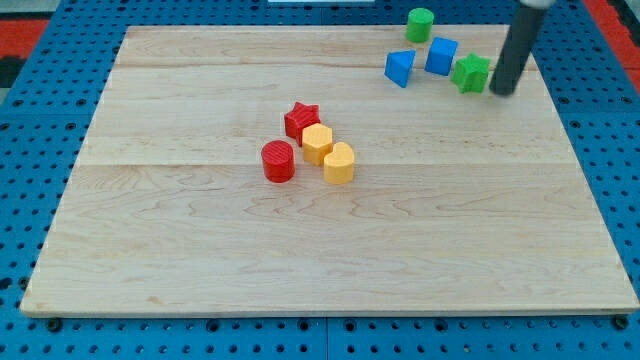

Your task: Drag the green star towards the center right corner

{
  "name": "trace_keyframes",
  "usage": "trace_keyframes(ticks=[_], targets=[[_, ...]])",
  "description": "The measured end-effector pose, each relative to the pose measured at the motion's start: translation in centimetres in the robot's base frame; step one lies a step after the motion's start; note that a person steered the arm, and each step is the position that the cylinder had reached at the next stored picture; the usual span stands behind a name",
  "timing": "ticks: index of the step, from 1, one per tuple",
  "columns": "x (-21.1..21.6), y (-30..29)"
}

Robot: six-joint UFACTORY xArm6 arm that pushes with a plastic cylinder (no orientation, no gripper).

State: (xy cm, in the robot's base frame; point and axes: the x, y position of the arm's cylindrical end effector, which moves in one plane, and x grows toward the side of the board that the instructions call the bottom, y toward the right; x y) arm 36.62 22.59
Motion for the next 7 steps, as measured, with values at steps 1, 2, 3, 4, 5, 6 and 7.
trace_keyframes(ticks=[1, 2, 3, 4, 5, 6, 7], targets=[[-1.8, 0.6], [-5.8, 2.2], [-12.3, 0.1], [-9.6, -3.9], [-3.7, -0.6], [-1.7, 0.3], [3.3, 1.4]])
